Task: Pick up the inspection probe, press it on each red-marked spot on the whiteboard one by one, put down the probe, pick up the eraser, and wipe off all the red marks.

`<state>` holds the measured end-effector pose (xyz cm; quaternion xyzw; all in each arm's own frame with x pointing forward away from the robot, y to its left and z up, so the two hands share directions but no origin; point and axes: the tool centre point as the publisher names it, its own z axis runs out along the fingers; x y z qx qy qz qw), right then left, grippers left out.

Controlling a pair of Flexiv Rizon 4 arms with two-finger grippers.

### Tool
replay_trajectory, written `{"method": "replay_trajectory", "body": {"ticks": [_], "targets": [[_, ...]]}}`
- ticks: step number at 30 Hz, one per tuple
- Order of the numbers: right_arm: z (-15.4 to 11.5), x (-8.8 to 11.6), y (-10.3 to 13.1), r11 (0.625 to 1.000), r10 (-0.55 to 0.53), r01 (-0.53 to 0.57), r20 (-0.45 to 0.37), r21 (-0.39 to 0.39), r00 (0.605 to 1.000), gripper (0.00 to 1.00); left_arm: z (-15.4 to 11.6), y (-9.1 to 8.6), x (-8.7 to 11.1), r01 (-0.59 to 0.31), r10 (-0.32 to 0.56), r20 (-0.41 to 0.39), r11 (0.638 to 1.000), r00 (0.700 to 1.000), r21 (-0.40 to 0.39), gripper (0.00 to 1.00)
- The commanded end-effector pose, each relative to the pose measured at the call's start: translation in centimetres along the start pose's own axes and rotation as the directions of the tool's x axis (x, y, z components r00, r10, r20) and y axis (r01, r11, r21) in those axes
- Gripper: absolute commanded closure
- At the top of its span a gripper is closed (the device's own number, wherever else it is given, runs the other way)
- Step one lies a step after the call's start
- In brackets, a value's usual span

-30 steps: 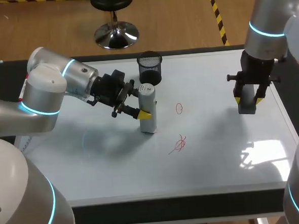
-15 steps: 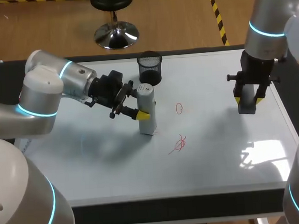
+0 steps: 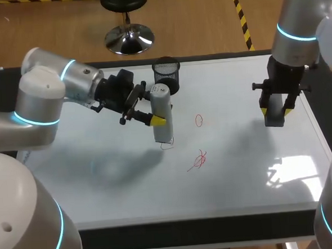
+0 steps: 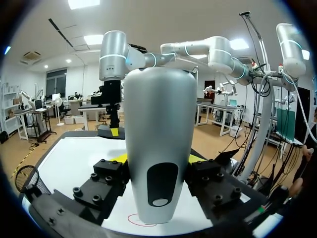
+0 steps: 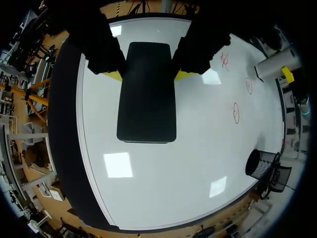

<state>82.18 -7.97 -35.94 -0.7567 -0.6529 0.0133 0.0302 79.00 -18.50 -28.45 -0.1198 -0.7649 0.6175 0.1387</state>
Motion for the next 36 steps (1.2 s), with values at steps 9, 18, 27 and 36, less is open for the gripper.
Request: {"method": "replay_trajectory", "body": {"ticks": [9,18,27,36], "targets": [[-0.1,-0.1,0.0,1.0,-0.001,0.001,0.0,-0.001,1.0,1.0,-1.8,-0.7,1.0,0.003,-0.003,0.01,1.0,1.0,-0.011,1.0],[-0.1,-0.1,0.0,1.0,-0.001,0.001,0.0,-0.001,1.0,1.0,-3.3,-0.3,0.2,0.009,-0.009,0.024,1.0,1.0,-0.014,1.0],[-0.1,-0.1,0.0,1.0,-0.001,0.001,0.0,-0.001,1.0,1.0,-5.1,-0.2,-0.7,0.006,-0.006,0.009,1.0,1.0,-0.014,1.0],[-0.1,-0.1,0.0,1.0,-0.001,0.001,0.0,-0.001,1.0,1.0,-7.2,-0.8,-1.8,-0.003,0.003,0.006,1.0,1.0,0.011,1.0]]}}
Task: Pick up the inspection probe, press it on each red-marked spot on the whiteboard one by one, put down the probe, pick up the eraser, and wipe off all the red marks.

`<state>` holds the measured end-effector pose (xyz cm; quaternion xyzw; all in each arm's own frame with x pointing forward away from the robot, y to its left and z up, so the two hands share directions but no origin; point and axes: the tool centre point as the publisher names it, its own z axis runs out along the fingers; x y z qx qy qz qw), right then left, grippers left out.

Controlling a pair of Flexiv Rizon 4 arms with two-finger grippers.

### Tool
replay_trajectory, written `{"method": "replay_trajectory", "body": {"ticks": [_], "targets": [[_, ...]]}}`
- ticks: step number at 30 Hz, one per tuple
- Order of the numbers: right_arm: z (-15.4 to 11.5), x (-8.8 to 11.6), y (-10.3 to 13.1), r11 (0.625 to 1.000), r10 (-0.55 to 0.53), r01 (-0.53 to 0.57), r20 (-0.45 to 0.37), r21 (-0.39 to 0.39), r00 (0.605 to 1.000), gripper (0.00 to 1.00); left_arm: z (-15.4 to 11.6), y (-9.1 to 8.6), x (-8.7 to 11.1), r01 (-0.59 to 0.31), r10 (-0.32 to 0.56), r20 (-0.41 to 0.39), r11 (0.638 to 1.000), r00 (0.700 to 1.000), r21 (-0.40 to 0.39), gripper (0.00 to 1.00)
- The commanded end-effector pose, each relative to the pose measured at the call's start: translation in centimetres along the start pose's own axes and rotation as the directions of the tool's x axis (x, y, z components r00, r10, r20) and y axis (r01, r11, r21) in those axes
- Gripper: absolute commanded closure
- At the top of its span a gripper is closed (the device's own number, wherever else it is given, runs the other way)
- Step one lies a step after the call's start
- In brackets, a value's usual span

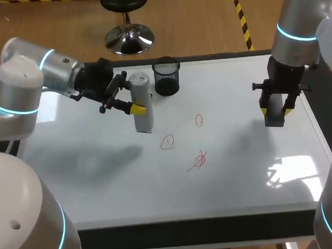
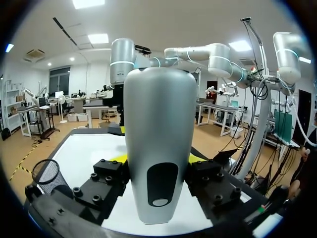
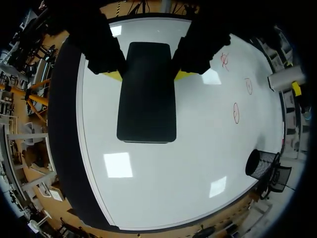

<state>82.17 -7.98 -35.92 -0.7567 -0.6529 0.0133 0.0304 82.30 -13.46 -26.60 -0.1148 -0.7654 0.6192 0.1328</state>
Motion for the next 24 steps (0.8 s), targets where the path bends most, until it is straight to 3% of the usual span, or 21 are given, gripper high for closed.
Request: {"method": "replay_trajectory", "body": {"ticks": [1,16,24], "targets": [[-0.1,-0.1,0.0,1.0,-0.001,0.001,0.0,-0.001,1.0,1.0,-1.4,-0.1,-0.6,-0.005,0.005,-0.007,1.0,1.0,0.011,1.0],[-0.1,-0.1,0.0,1.0,-0.001,0.001,0.0,-0.001,1.0,1.0,-7.2,0.4,-0.9,0.004,-0.006,0.084,1.0,0.996,0.023,1.0],[-0.1,-0.1,0.0,1.0,-0.001,0.001,0.0,-0.001,1.0,1.0,-9.4,-0.2,-0.9,-0.007,0.001,0.111,0.999,0.994,0.048,1.0]]}}
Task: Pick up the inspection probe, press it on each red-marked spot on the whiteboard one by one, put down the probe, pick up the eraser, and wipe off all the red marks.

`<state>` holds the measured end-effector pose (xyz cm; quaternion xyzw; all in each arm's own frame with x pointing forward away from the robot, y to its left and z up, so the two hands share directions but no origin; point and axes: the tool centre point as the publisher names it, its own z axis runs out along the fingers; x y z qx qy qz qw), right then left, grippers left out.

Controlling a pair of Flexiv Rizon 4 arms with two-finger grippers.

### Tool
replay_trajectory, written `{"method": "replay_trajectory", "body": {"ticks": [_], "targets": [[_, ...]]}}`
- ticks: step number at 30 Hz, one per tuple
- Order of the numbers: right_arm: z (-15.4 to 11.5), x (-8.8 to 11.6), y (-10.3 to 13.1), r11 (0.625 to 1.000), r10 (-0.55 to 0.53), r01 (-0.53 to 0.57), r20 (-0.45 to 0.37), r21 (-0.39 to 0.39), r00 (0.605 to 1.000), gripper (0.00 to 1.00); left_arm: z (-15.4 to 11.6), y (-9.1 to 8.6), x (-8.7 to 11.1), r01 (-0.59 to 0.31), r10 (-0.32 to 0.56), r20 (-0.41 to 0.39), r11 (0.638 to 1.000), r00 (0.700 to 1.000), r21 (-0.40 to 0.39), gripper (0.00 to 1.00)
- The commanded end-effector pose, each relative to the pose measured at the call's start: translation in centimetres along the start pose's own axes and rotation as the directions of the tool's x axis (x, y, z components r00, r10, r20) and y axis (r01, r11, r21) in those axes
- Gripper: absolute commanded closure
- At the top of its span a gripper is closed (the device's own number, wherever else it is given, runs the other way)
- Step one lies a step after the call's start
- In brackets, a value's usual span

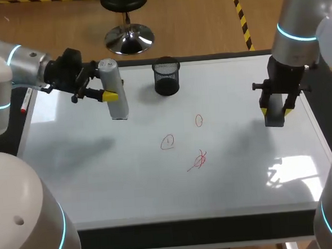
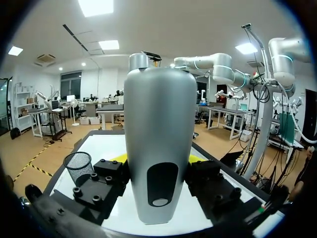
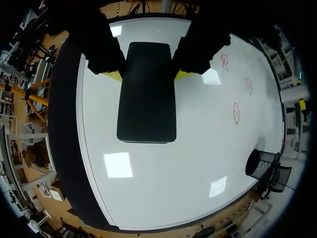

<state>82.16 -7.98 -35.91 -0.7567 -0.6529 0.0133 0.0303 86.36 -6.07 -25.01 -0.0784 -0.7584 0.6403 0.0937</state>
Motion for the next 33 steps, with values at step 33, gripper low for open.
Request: {"method": "replay_trajectory", "body": {"ticks": [33], "targets": [[-0.1,0.0,0.0,1.0,-0.001,0.001,0.0,-0.001,1.0,1.0,-9.9,1.0,2.5,-0.015,0.015,0.049,1.0,0.999,0.018,1.0]]}}
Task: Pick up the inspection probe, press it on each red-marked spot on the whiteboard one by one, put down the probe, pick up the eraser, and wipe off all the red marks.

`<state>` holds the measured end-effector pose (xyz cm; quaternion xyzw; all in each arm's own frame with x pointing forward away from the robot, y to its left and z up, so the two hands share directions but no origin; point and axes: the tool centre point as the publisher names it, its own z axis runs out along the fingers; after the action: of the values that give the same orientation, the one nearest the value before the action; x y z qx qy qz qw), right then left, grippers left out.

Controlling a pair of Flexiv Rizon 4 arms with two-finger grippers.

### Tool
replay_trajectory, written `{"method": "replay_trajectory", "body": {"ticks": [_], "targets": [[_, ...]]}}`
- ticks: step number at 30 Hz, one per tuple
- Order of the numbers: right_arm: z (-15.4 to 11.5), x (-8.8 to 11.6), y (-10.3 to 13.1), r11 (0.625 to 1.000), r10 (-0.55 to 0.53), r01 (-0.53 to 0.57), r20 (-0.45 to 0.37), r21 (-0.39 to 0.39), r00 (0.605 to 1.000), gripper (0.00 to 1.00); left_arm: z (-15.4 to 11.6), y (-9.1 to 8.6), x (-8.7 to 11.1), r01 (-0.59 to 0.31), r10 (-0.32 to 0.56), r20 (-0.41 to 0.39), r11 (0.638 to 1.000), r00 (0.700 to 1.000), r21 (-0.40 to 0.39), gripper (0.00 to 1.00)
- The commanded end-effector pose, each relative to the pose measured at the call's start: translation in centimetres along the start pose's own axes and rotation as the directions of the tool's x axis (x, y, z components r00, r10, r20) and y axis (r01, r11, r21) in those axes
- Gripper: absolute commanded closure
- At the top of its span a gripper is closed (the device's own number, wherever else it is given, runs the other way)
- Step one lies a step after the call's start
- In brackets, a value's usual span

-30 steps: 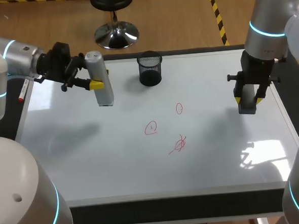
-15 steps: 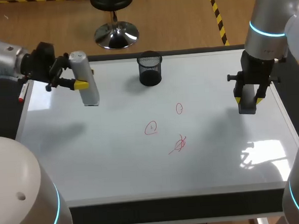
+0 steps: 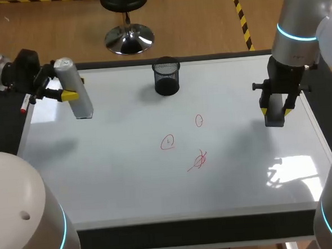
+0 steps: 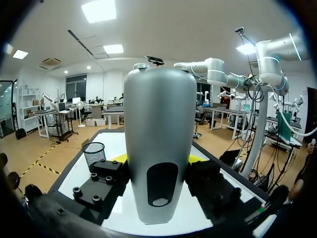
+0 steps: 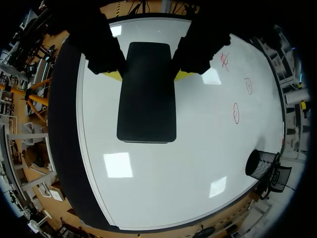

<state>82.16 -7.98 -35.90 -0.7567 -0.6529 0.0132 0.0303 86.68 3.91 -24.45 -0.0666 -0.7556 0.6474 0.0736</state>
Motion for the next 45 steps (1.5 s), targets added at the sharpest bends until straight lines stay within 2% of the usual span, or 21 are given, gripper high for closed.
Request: {"method": "replay_trajectory", "body": {"ticks": [1,35,41,45], "targets": [[-0.1,0.0,0.0,1.0,-0.001,0.001,0.0,-0.001,1.0,1.0,-0.2,-0.2,0.5,-0.006,0.007,-0.002,1.0,1.0,0.011,1.0],[-0.1,0.0,0.0,1.0,-0.001,0.001,0.0,-0.001,1.0,1.0,0.0,-0.3,0.7,0.001,0.0,-0.017,1.0,1.0,0.02,1.0],[-0.5,0.9,-0.6,1.0,0.009,-0.009,0.019,-0.004,1.0,1.0,0.0,-0.3,0.7,0.001,0.0,-0.017,1.0,1.0,0.02,1.0],[-0.6,2.3,-1.2,1.0,0.014,-0.013,0.037,-0.01,0.999,1.0,0.0,-0.3,0.7,0.001,0.0,-0.017,1.0,1.0,0.02,1.0]]}}
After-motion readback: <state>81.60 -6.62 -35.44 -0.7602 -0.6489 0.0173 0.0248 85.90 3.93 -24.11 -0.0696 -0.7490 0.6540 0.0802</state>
